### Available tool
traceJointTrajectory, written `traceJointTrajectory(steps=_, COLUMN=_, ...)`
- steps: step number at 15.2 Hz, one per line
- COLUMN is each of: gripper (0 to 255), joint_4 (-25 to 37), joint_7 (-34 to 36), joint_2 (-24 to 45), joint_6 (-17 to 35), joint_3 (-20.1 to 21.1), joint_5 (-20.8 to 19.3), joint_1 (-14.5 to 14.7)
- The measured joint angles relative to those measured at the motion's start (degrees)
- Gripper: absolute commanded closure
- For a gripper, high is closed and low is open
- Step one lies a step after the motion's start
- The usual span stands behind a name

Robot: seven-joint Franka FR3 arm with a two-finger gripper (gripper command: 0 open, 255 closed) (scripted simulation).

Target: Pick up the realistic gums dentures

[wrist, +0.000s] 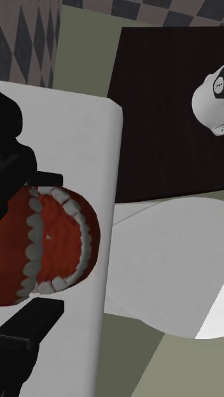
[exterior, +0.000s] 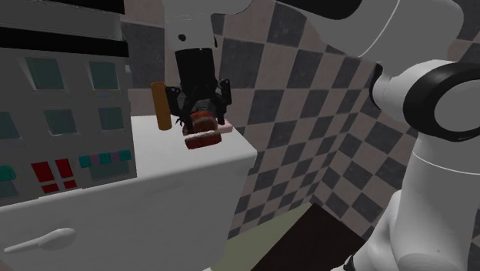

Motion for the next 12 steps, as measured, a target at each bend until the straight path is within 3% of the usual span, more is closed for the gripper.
traceJointTrajectory(steps=12, gripper=255, joint_4=20.2, joint_7=2.6, joint_2=7.3, joint_6=-13.0, joint_3=0.5, joint_5=-1.6, joint_1=2.7)
